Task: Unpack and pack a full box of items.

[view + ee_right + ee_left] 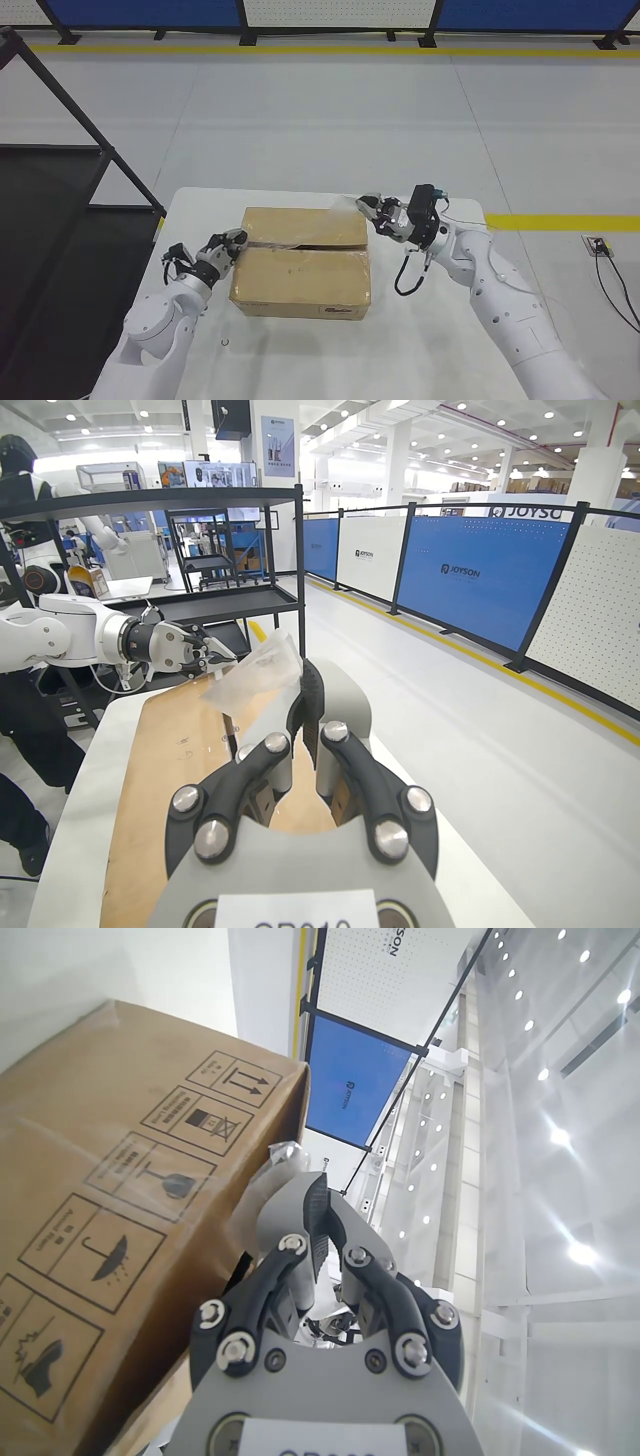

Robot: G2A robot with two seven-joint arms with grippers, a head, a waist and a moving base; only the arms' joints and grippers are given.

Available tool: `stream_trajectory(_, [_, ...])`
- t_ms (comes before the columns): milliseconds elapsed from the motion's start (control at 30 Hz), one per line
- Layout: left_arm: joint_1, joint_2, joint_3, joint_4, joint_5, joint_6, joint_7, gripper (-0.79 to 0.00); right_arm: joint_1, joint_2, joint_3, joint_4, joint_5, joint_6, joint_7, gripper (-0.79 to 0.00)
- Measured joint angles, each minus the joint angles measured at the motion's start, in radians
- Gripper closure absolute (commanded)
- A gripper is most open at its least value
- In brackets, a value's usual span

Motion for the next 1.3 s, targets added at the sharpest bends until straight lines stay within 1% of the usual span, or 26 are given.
stream_trajectory(233, [-0.018, -0.003, 0.012, 0.037, -0.006, 0.01, -0.009, 0.0, -0.004, 0.0, -0.006, 0.003, 0.004, -0.011, 0.024, 0.0])
stream_trajectory(467, [-0.028, -0.006, 0.019, 0.056, -0.003, 0.013, -0.012, 0.0, 0.004, -0.004, -0.021, 0.021, -0.008, -0.01, 0.027, 0.0])
stream_trajectory(600, [-0.032, -0.007, 0.021, 0.057, 0.0, 0.013, -0.014, 0.0, 0.006, -0.005, -0.027, 0.027, -0.024, -0.005, 0.004, 0.0])
stream_trajectory(767, [-0.025, -0.007, 0.018, 0.036, 0.006, 0.005, -0.012, 0.0, 0.005, -0.005, -0.029, 0.036, -0.04, 0.014, -0.034, 0.0])
stream_trajectory(900, [-0.021, -0.007, 0.015, 0.029, 0.007, 0.01, -0.01, 0.0, 0.012, -0.007, -0.032, 0.054, -0.035, 0.008, -0.028, 0.0])
stream_trajectory(1100, [-0.031, -0.009, 0.018, 0.047, 0.005, 0.021, -0.01, 0.0, 0.022, -0.01, -0.043, 0.08, -0.035, -0.007, -0.017, 0.0])
stream_trajectory(1133, [-0.033, -0.009, 0.018, 0.05, 0.005, 0.022, -0.01, 0.0, 0.023, -0.011, -0.045, 0.084, -0.037, -0.01, -0.016, -0.04])
stream_trajectory(1167, [-0.034, -0.009, 0.019, 0.052, 0.005, 0.022, -0.01, 0.0, 0.025, -0.011, -0.047, 0.087, -0.038, -0.012, -0.015, -0.114])
stream_trajectory(1200, [-0.035, -0.01, 0.02, 0.053, 0.006, 0.023, -0.01, 0.0, 0.026, -0.011, -0.048, 0.09, -0.038, -0.013, -0.015, -0.268])
stream_trajectory(1233, [-0.037, -0.01, 0.021, 0.054, 0.006, 0.024, -0.009, 0.0, 0.027, -0.012, -0.049, 0.095, -0.039, -0.014, -0.015, -0.302])
stream_trajectory(1300, [-0.038, -0.01, 0.022, 0.055, 0.007, 0.026, -0.01, 0.0, 0.029, -0.012, -0.05, 0.1, -0.041, -0.017, -0.015, -0.299])
